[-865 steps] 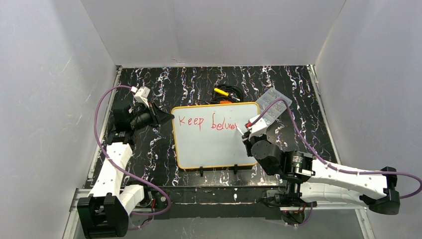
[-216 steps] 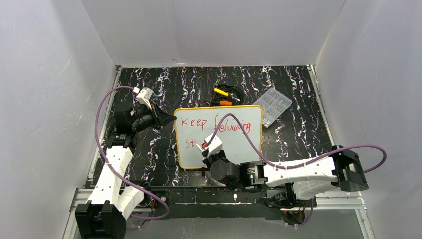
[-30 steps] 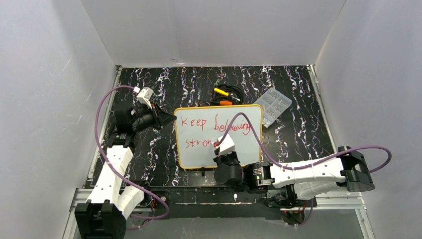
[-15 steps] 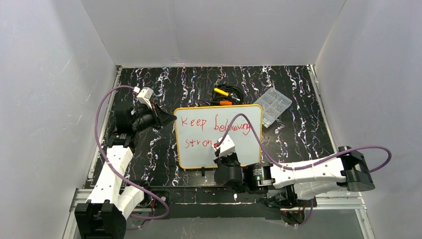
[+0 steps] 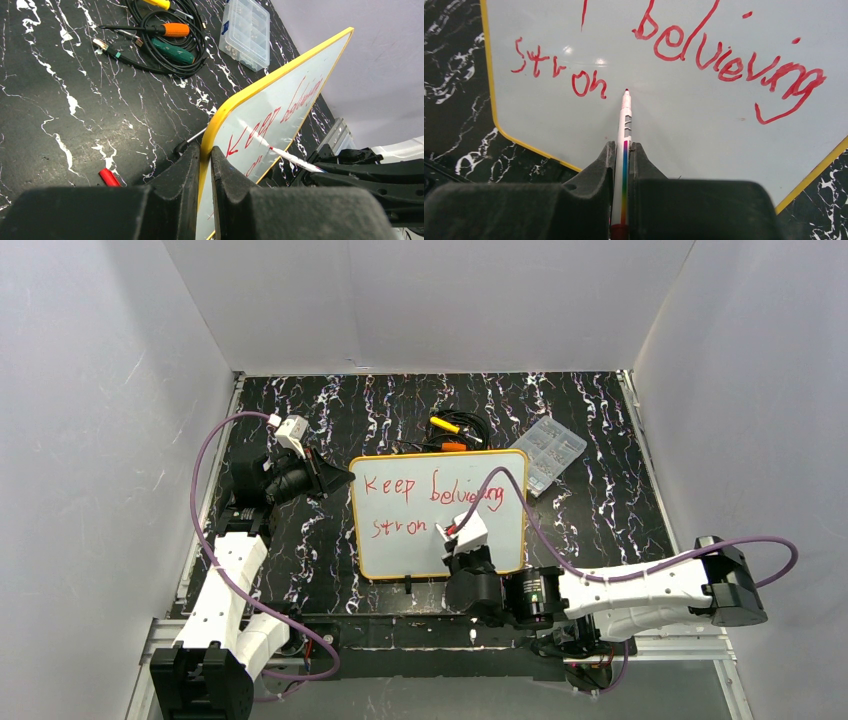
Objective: Write a sentence on the whiteboard
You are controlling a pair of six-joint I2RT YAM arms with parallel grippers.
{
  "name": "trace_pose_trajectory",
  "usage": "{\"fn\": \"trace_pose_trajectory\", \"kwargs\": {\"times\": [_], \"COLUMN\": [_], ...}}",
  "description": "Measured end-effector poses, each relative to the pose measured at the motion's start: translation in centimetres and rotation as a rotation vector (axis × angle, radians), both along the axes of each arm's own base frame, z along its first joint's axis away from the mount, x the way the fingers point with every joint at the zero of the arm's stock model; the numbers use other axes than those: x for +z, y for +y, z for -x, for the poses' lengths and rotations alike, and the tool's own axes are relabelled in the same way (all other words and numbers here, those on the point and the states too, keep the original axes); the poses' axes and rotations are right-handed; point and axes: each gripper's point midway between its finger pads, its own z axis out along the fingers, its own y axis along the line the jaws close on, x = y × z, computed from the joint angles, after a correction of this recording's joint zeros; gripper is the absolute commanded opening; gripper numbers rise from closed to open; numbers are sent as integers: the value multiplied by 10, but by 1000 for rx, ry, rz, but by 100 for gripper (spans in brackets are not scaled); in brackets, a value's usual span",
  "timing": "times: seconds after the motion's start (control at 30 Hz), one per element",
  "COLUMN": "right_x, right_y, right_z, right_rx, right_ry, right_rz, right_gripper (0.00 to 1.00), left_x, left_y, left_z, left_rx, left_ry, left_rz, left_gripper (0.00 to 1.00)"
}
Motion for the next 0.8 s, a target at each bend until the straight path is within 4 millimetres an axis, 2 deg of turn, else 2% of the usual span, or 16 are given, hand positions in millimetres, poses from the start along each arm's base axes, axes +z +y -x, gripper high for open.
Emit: {"fn": "trace_pose_trajectory", "kwargs": {"times": [0.17, 0.57, 0.8], "right_x": [-6, 1, -2], "right_y": [2, 9, 13], "right_z": [1, -2, -1], "right_rx": [2, 6, 22], "right_ry": [-5, -53, -54], "right_rz": [36, 63, 78], "right_gripper": [1, 1, 1], "left_x": [0, 0, 0], "left_y": [0, 0, 0], "left_z": [0, 0, 0], "left_rx": [2, 1, 2], "left_ry": [0, 0, 0], "left_rz": [-1, -1, -1], "left_gripper": [0, 0, 0]}}
